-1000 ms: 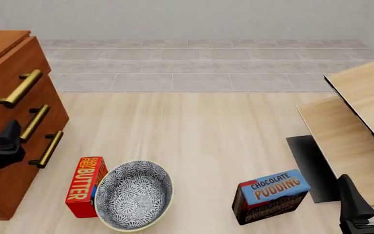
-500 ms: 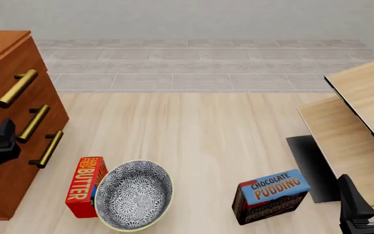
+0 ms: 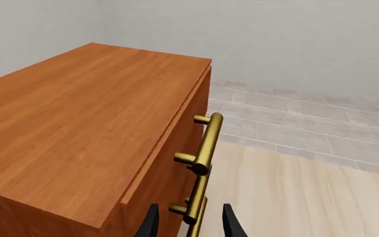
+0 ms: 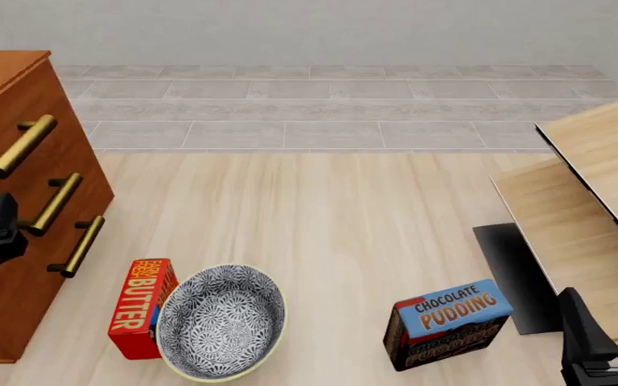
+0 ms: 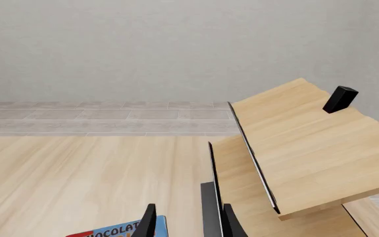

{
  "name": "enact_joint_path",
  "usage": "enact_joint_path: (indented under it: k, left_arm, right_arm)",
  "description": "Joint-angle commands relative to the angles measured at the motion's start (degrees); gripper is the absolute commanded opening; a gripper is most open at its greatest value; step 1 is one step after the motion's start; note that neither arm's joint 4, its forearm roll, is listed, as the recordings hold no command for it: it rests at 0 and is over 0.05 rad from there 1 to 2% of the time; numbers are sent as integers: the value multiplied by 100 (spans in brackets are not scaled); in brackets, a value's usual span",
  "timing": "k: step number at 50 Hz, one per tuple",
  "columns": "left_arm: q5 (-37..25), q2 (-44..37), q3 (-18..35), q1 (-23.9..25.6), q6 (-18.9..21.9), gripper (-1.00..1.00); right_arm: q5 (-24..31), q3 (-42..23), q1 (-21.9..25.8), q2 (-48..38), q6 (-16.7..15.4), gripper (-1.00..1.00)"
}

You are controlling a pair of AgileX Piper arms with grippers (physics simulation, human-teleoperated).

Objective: Close the top drawer of the cabinet and put the bowl on top of it.

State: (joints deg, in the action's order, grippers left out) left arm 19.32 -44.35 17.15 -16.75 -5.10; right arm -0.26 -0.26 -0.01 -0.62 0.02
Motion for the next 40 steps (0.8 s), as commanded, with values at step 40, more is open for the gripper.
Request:
enact_joint_path:
  k: [40]
  left_arm:
    - [130, -254, 30, -14, 85, 100]
  right_arm:
    - [5, 5, 0, 13, 0, 100]
